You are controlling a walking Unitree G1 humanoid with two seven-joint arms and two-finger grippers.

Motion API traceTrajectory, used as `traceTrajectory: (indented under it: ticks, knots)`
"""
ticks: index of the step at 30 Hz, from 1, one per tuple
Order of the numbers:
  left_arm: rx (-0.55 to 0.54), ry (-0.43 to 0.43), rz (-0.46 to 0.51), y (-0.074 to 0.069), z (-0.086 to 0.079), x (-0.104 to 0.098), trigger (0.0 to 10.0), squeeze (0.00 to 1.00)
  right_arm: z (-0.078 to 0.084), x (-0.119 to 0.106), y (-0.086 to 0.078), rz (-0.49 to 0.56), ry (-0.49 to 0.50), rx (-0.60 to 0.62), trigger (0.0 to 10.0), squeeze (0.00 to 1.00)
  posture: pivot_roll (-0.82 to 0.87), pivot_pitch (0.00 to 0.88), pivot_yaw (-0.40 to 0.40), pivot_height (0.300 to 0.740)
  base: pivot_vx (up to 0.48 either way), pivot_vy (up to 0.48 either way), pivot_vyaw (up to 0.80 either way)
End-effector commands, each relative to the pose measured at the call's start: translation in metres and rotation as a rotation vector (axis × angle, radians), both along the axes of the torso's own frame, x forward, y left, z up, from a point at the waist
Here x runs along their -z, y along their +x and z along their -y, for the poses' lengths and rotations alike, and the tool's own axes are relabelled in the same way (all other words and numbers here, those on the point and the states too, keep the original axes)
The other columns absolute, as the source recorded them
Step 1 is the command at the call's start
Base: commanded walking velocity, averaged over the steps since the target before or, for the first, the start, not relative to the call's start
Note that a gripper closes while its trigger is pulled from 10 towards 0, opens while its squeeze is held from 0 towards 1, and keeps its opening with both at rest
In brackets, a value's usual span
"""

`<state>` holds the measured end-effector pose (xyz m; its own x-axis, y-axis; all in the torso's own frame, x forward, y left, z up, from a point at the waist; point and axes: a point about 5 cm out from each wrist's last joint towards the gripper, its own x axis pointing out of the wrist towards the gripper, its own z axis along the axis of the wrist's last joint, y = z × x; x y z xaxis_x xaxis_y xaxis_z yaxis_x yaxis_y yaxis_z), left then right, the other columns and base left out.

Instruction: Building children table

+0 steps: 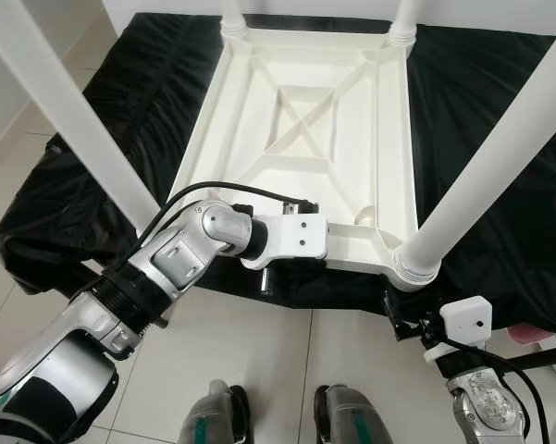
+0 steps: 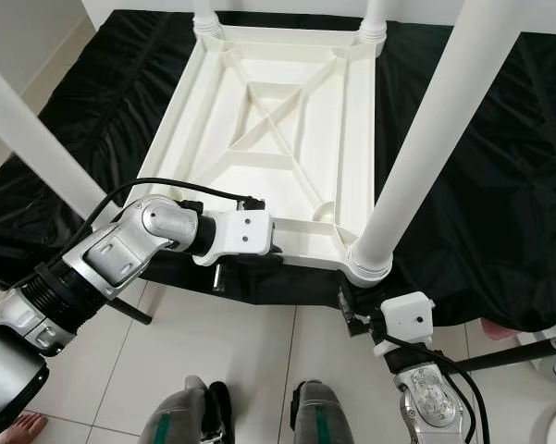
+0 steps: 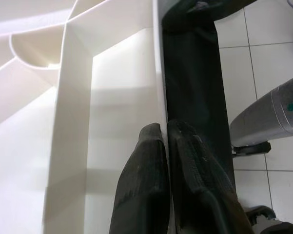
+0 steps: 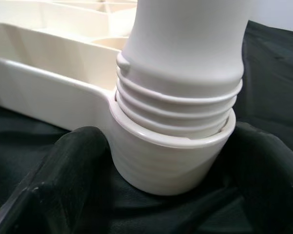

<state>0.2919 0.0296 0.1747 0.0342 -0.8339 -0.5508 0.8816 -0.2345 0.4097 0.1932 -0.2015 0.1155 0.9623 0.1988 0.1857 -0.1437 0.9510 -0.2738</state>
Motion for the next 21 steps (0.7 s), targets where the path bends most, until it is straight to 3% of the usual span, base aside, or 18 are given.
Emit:
traceTrajectory:
  ticks: [1, 6, 7, 13, 21]
  knots:
    - [0.157, 0.105, -0.098, -0.010, -0.006, 0.009, 0.0, 0.00, 0.000, -0.015, 0.002, 0.080, 0.029, 0.016, 10.0, 0.00, -0.11, 0.147, 0.074, 0.740, 0.000, 0.000, 0.00]
    - [0.142, 0.131, -0.078, -0.007, -0.006, 0.012, 0.0, 0.00, 0.000, -0.016, 0.002, 0.080, 0.035, 0.020, 10.0, 0.00, -0.11, 0.148, 0.074, 0.740, 0.000, 0.000, 0.00]
    - [0.139, 0.139, -0.070, -0.006, -0.007, 0.012, 10.0, 0.00, 0.000, -0.016, 0.002, 0.079, 0.043, 0.019, 10.0, 0.00, -0.11, 0.149, 0.074, 0.740, 0.000, 0.000, 0.00]
    - [0.131, 0.135, -0.068, -0.004, -0.007, 0.012, 10.0, 0.00, 0.000, -0.016, 0.002, 0.075, 0.048, 0.016, 10.0, 0.00, -0.11, 0.148, 0.075, 0.740, 0.000, 0.000, 0.00]
    - [0.085, -0.049, -0.129, 0.007, -0.012, -0.029, 10.0, 0.00, -0.007, -0.008, -0.006, 0.034, 0.106, -0.017, 10.0, 0.00, -0.10, 0.142, 0.067, 0.740, 0.000, 0.000, 0.00]
